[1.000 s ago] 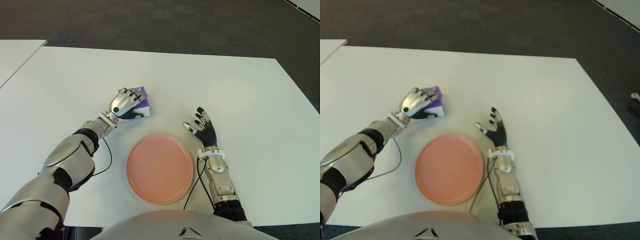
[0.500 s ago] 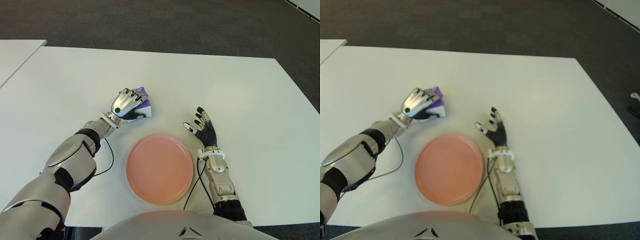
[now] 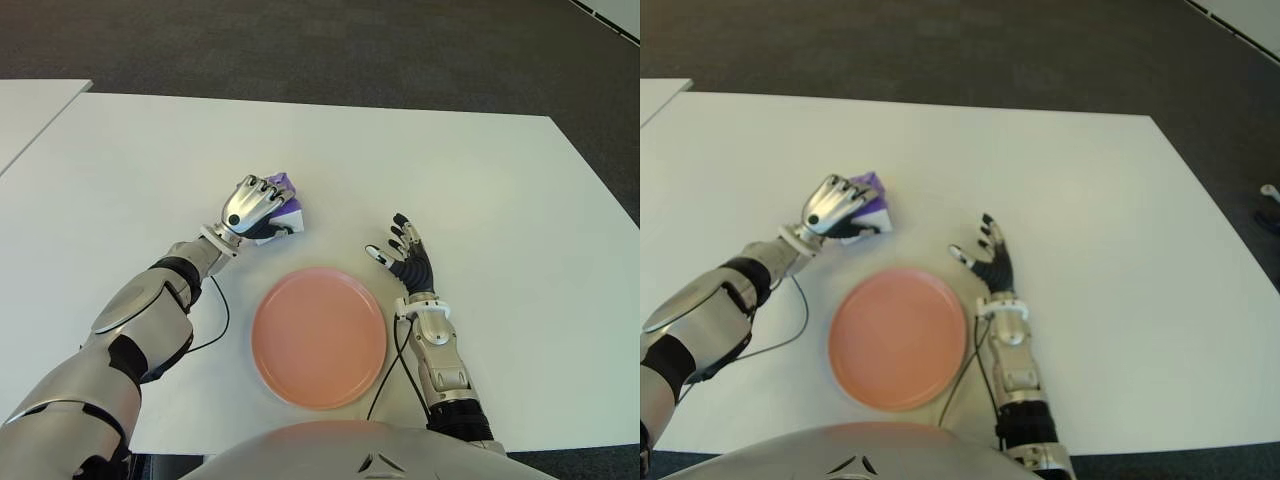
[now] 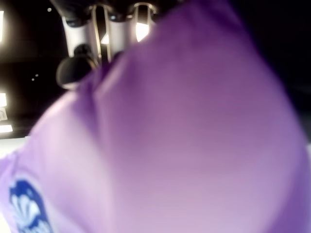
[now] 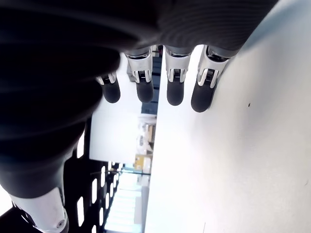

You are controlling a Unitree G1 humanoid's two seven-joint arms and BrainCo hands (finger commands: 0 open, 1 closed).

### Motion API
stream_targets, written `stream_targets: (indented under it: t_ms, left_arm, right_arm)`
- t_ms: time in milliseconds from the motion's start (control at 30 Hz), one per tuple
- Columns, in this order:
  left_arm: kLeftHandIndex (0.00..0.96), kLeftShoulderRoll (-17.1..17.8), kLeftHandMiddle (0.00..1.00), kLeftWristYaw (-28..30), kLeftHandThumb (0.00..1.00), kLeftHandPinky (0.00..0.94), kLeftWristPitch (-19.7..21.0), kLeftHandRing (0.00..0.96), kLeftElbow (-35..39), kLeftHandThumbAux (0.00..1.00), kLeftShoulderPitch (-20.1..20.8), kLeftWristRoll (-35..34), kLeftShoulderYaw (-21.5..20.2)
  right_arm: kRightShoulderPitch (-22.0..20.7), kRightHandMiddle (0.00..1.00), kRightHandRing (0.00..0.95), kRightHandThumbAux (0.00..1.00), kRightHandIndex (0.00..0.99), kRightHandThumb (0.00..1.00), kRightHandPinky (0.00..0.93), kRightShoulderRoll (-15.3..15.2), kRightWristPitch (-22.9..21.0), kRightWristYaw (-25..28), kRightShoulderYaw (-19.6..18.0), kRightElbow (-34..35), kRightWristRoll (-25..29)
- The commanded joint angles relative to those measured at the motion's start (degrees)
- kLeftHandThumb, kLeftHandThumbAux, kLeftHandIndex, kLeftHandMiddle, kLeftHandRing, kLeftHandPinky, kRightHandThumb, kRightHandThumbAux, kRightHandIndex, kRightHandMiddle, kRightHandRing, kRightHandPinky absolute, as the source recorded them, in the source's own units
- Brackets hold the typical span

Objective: Put the tissue paper into the plate.

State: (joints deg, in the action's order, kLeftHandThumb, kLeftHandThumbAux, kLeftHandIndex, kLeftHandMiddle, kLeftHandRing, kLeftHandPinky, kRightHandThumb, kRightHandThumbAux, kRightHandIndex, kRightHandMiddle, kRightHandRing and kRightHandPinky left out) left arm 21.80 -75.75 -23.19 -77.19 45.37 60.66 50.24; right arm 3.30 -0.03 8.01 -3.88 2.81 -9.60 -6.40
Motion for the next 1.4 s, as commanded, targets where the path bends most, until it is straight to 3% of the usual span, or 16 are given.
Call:
stream_targets:
  t_ms: [33, 467, 1100, 1233, 1400]
  left_arm:
    - [0.442, 1.22, 0.863, -1.17, 0.752, 0.832, -1.49, 0.859, -0.08, 0.697, 1.54, -0.91, -1.33]
    - [0.442, 4.26, 0.861, -2.59, 0.751, 0.831, -7.91, 0.855, 1.99, 0.698, 7.41, -4.07, -6.65]
    - [0.442, 7.91, 0.852, -5.73, 0.747, 0.836, -16.36, 0.849, 8.22, 0.699, 12.45, -5.26, -11.50]
    - [0.442, 9.16, 0.849, -4.13, 0.746, 0.839, -19.49, 0.848, 14.56, 0.699, 12.13, -6.21, -13.77]
    - [0.442, 10.02, 0.848, 2.08, 0.747, 0.839, -21.88, 0.848, 26.29, 0.698, 7.56, -8.55, -16.77]
  right_arm:
    - [1.68, 0.053, 0.072, 0.730, 0.000, 0.194, 0.105, 0.06, -2.24, 0.38, -0.17, -3.01, 0.52]
    - [0.79, 0.053, 0.073, 0.723, 0.000, 0.188, 0.114, 0.39, -0.84, 0.38, -0.36, -4.78, 0.75]
    - [-0.24, 0.060, 0.078, 0.720, 0.000, 0.157, 0.119, 0.69, 0.63, 0.08, -0.38, -6.72, 0.26]
    - [-0.37, 0.065, 0.085, 0.723, 0.000, 0.154, 0.130, 0.74, 0.66, -0.02, -0.35, -6.83, 0.17]
    - [-0.46, 0.064, 0.083, 0.722, 0.000, 0.153, 0.120, 0.76, 0.64, -0.18, -0.24, -6.92, -0.04]
